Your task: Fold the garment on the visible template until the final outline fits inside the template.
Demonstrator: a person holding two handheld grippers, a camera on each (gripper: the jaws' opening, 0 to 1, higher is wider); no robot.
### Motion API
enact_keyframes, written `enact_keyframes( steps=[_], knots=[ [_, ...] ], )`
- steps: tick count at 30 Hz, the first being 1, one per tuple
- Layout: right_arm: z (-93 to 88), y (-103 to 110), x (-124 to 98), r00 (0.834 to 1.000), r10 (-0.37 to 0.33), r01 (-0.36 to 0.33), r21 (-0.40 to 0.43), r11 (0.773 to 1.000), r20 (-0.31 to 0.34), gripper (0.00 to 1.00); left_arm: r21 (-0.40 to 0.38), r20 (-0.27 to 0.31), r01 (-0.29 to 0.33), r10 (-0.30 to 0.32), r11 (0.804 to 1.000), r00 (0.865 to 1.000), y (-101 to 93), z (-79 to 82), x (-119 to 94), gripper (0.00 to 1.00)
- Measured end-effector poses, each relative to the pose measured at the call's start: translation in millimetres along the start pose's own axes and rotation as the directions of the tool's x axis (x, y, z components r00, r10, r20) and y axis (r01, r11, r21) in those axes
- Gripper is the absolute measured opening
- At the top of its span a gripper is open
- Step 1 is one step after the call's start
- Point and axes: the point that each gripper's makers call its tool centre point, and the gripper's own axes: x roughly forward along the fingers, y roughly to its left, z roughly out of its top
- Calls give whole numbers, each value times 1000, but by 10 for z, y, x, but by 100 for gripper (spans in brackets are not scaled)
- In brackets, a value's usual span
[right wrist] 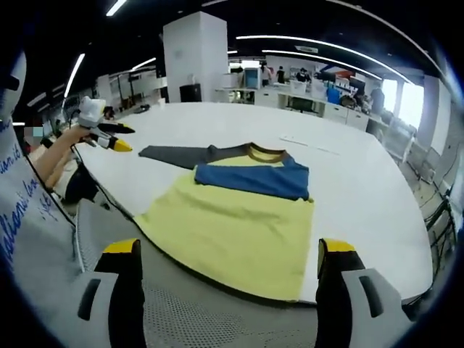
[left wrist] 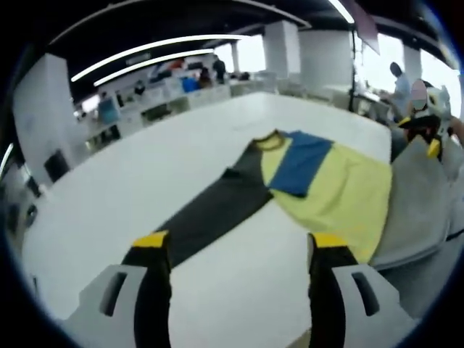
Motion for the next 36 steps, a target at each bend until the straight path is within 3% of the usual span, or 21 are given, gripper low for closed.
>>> enact_keyframes(
  steps=[3,8,17,28,36],
  knots=[
    [-12,-12,10,1000,-4,4,4,1000,-3,100,-46,-9,-22,21,999,1000,116,-65,10,64],
    [6,-31,43,1000,-6,6,4,1000,-2,100,-58,-4,-24,24,998,1000,268,-122,41,61],
    [28,-3,107,1000,-1,1,2,1000,6,100,-83,-28,-62,60,995,998,567,-241,97,62],
    [-61,-22,55,999,-18,18,12,1000,-28,100,-120,-59,-93,87,988,994,782,-418,194,60],
    [-31,-24,57,999,-19,20,7,1000,-37,100,-138,-71,-106,97,985,993,928,-478,257,60]
  ],
)
